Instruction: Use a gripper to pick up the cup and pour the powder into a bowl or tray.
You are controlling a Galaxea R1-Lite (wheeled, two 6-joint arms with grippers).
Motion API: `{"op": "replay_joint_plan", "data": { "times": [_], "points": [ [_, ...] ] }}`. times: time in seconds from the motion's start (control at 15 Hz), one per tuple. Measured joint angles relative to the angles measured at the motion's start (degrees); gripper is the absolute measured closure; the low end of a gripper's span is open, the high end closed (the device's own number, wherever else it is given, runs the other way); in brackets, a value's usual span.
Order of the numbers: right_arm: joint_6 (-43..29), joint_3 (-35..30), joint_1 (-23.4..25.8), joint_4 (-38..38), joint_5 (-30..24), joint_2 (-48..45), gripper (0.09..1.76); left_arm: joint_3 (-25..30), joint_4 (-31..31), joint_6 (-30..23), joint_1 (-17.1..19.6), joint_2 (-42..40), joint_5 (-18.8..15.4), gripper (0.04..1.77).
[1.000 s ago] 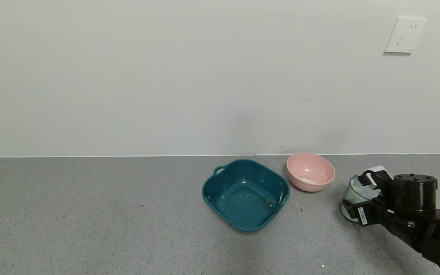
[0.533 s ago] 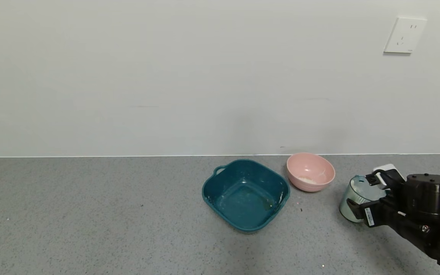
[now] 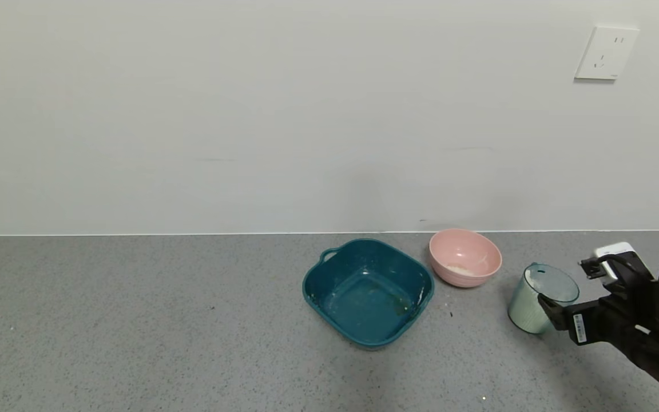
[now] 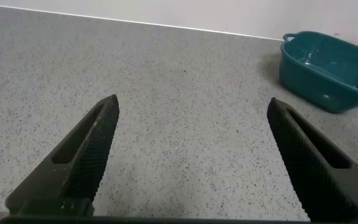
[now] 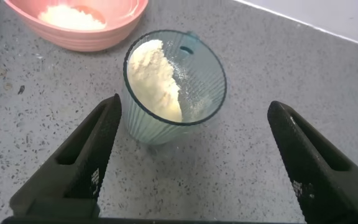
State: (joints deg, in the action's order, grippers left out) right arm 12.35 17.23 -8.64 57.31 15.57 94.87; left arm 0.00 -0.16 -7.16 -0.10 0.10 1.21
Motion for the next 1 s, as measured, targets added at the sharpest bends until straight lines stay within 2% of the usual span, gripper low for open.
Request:
{"op": "replay_joint_plan", "data": {
  "times": [0.8, 1.0],
  "points": [
    [0.13, -10.12, -0.2, -0.21, 1.24, -16.87, 0.15, 0.0, 0.0, 0.0, 0.0, 0.0, -0.02, 0.09],
    [-0.06, -12.13, 0.71, -3.23, 1.93, -21.77, 0.15, 0.0, 0.0, 0.0, 0.0, 0.0, 0.0, 0.09]
  ]
}}
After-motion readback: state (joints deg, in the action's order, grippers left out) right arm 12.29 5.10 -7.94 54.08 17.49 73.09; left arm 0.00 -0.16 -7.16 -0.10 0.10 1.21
